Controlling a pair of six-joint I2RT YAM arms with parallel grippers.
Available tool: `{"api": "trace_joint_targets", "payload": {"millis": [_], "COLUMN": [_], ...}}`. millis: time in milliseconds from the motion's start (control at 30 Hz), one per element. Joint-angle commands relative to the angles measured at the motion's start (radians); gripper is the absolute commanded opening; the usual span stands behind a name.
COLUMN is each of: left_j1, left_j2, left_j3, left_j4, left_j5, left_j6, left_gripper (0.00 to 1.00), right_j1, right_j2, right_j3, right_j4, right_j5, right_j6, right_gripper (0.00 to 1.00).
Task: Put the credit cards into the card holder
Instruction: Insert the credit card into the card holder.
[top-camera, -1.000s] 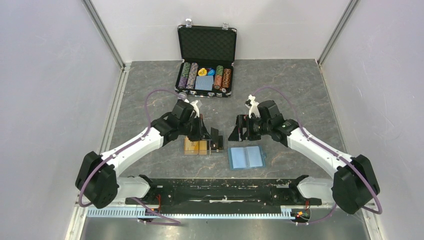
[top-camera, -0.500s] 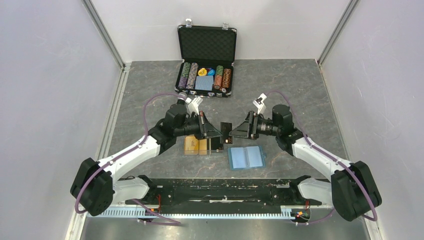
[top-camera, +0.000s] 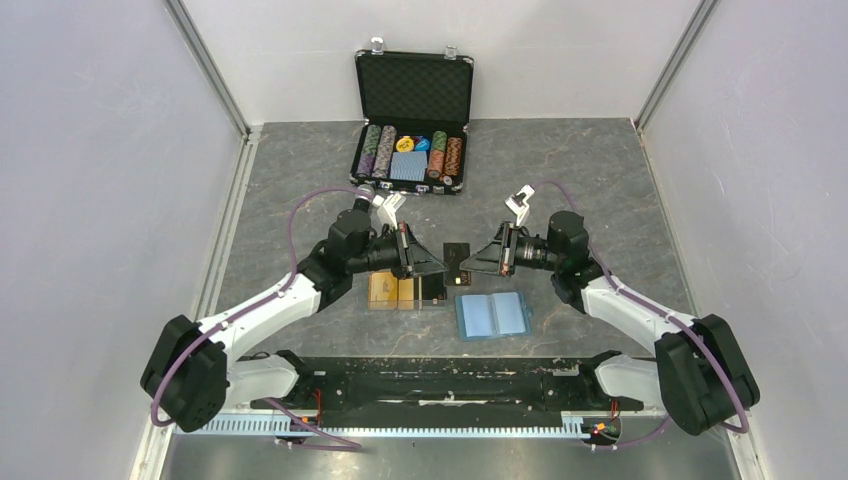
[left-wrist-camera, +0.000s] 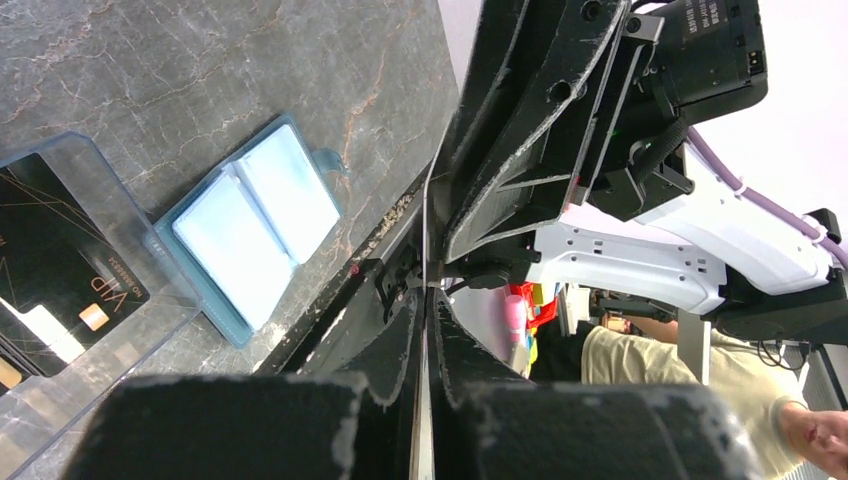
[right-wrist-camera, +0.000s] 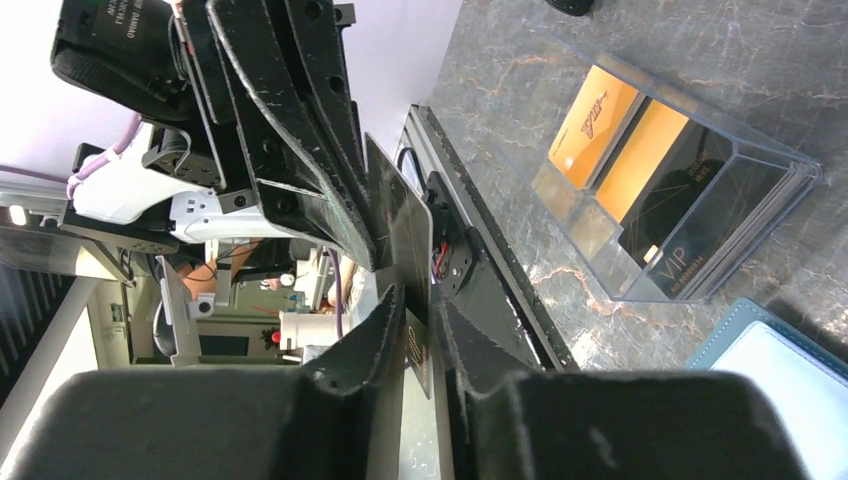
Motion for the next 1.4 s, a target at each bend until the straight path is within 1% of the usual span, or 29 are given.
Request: {"api": "trace_joint_targets", "payload": {"millis": [0,67,100,167,267,400,467,533,600,700,800,1033,1200,1367], "left_j1": [-0.002,-0.003,-0.002,-0.002,-0.002,-0.003,-0.004,-0.007,-0.015,-0.039,-0.082,-0.218,-0.298,-0.355], "left_j2": [0.015,0.022,0.025,0.027,0.029,0.029,0.028,0.029,0.034,0.054,0.095,0.214,0.309,0.401], "left_j3": [-0.009,-0.005,-0.005,-0.002,0.008,0.019,0.023,0.033,0.05,0.093,0.145,0.306,0.367,0.392], "left_j4": [0.052,0.051,0.048,0.032,-0.015,-0.094,-0.14,-0.186,-0.27,-0.357,-0.433,-0.616,-0.656,-0.657], "left_j5": [0.032,0.036,0.037,0.034,0.024,-0.005,-0.03,-0.061,-0.092,-0.132,-0.172,-0.319,-0.368,-0.389], "left_j6": [-0.033,-0.032,-0.03,-0.02,0.001,0.039,0.055,0.074,0.1,0.147,0.192,0.293,0.311,0.312], "left_gripper": [0.09,0.13,0.17,0.23,0.29,0.33,0.35,0.36,0.36,0.36,0.36,0.36,0.35,0.28], "right_j1": [0.004,0.005,0.004,0.004,0.004,-0.009,-0.026,-0.045,-0.064,-0.079,-0.086,-0.1,-0.103,-0.108], "right_j2": [-0.007,-0.009,-0.009,-0.012,-0.022,-0.036,-0.043,-0.052,-0.061,-0.065,-0.063,-0.063,-0.077,-0.084], "right_j3": [-0.006,-0.008,-0.008,-0.01,0.002,0.025,0.02,0.005,-0.002,0.003,0.01,0.013,0.0,-0.023], "right_j4": [0.115,0.12,0.12,0.103,0.01,-0.173,-0.231,-0.272,-0.336,-0.438,-0.541,-0.68,-0.736,-0.753], "right_j5": [-0.044,-0.046,-0.047,-0.045,-0.027,0.017,0.033,0.048,0.063,0.102,0.141,0.225,0.274,0.295], "right_j6": [0.037,0.039,0.038,0.027,-0.032,-0.156,-0.19,-0.214,-0.254,-0.333,-0.402,-0.501,-0.552,-0.572], "right_gripper": [0.1,0.01,0.0,0.0,0.0,0.0,0.0,0.0,0.0,0.0,0.0,0.0,0.0,0.0]}}
